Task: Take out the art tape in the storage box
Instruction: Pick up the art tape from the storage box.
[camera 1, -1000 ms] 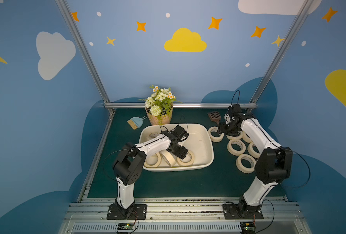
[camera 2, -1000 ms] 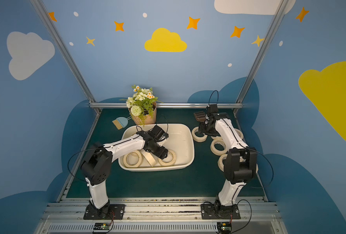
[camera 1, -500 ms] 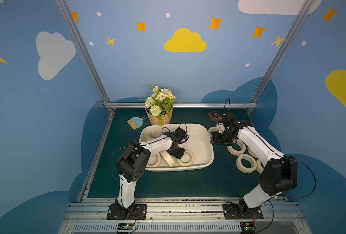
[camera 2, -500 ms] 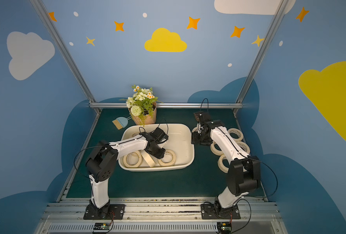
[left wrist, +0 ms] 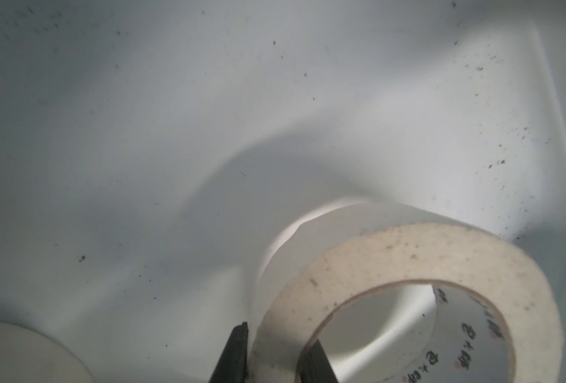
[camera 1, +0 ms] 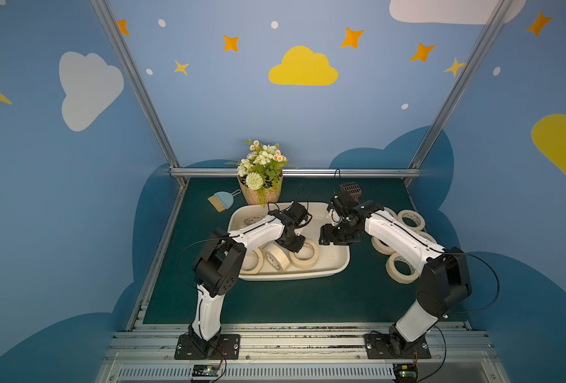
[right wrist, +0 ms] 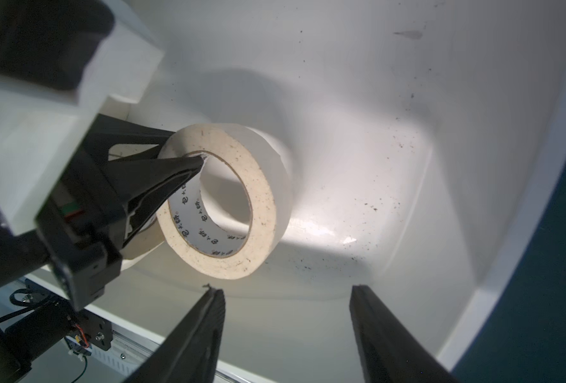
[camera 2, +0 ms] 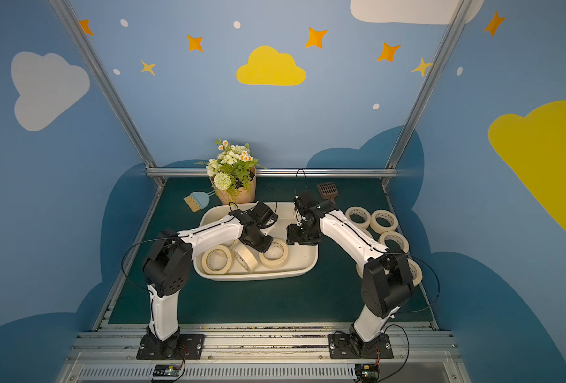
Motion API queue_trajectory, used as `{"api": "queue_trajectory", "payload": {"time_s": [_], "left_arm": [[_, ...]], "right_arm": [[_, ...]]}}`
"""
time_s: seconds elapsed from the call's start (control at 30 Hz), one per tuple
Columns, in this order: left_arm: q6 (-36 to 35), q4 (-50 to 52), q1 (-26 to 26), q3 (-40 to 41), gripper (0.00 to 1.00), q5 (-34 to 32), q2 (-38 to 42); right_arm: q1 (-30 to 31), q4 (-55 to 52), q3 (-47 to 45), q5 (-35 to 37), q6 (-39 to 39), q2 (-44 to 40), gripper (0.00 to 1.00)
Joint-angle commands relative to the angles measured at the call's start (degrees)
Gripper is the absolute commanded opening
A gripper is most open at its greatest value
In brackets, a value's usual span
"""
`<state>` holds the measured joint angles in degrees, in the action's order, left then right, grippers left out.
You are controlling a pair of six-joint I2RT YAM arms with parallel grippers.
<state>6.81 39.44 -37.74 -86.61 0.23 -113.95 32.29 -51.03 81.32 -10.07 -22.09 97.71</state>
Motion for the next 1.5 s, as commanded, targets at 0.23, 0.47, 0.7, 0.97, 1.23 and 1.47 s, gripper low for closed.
{"api": "queue_trajectory", "payload": {"time_s": [0.23,0.47,0.7,0.97,1.23,1.47], "left_arm": [[-0.15,1.52,-0.01,-2.91,0.12,-0.49,5.11],[0.61,0.62,-0.35,-2.27,0.11,-0.33,7.57],[1.86,-1.43,-0.91,-0.45,0.10,-0.31,9.49],[2.61,-4.16,-0.94,2.17,0.47,0.56,12.22],[2.24,-5.51,-0.97,4.14,1.00,1.18,15.46],[2.16,-3.02,-0.79,8.09,1.00,-2.43,21.04]], "right_arm": [[1.80,2.05,3.31,-1.66,-0.50,5.31,0.63],[2.00,3.30,4.53,-3.22,-0.41,8.57,0.57],[1.99,3.40,5.21,-2.87,-0.38,9.34,0.30],[1.72,2.71,5.65,-1.21,-0.04,9.42,0.00],[0.70,2.10,7.12,1.07,0.29,10.90,0.00],[-3.89,1.44,8.52,3.45,1.35,7.40,0.00]]}}
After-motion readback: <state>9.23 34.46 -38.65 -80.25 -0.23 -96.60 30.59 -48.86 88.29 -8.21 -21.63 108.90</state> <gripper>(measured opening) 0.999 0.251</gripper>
